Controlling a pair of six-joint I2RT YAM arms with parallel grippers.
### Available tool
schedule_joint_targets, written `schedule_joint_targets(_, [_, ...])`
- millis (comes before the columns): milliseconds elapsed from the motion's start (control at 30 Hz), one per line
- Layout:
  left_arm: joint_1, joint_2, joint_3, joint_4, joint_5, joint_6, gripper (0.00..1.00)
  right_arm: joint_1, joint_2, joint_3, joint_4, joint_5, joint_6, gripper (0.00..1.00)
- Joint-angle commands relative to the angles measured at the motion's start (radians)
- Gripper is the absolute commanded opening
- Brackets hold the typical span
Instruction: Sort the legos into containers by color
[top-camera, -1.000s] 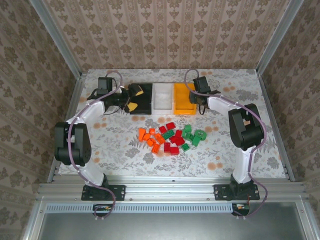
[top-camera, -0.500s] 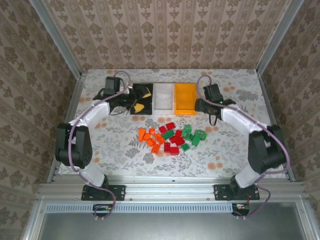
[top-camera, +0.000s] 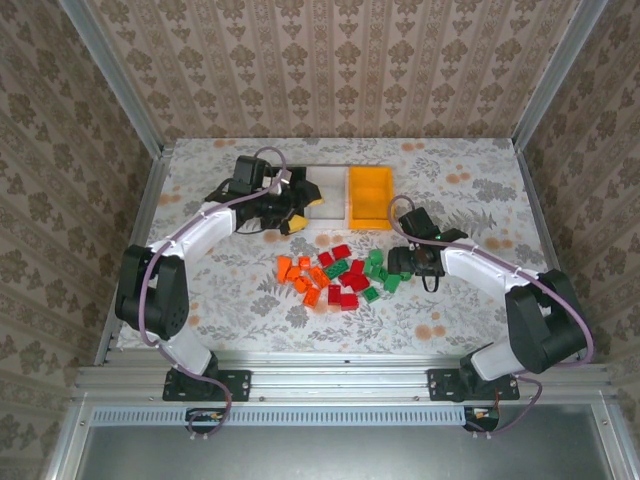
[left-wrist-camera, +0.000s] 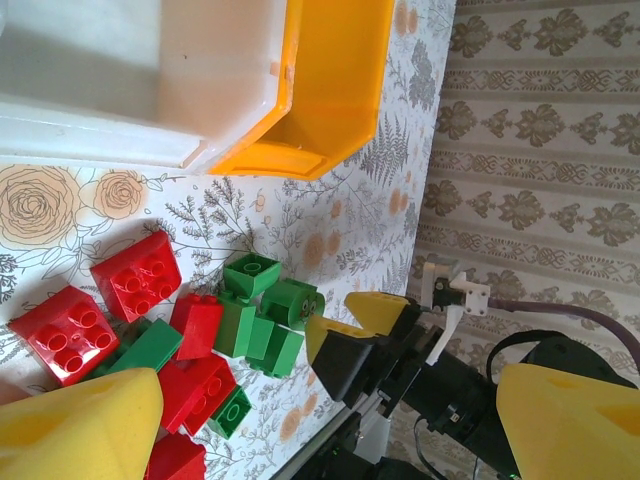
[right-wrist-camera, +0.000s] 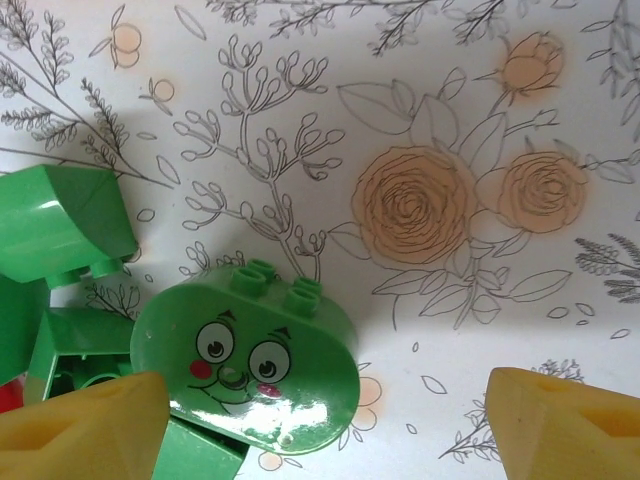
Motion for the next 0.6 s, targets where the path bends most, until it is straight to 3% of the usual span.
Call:
schedule_joint_targets(0, [0.001,-0.034,0.016,-0.010,0.008,0.028,0.89,0.007,0.009,-0.017,0.006,-0.041,-0.004,0.85])
schedule_joint_targets(200, [0.000,-0.025,0.016,-0.013,0.006,0.028,0.89,0.008,-0.008,-0.059,0.082,-0.132,0.035,0.86])
schedule_joint_targets(567, [0.001,-0.021,0.015,-0.014,0.007,0.027,0.90,-0.007,0.067,-0.063,0.129,-0.051,0.053,0.83])
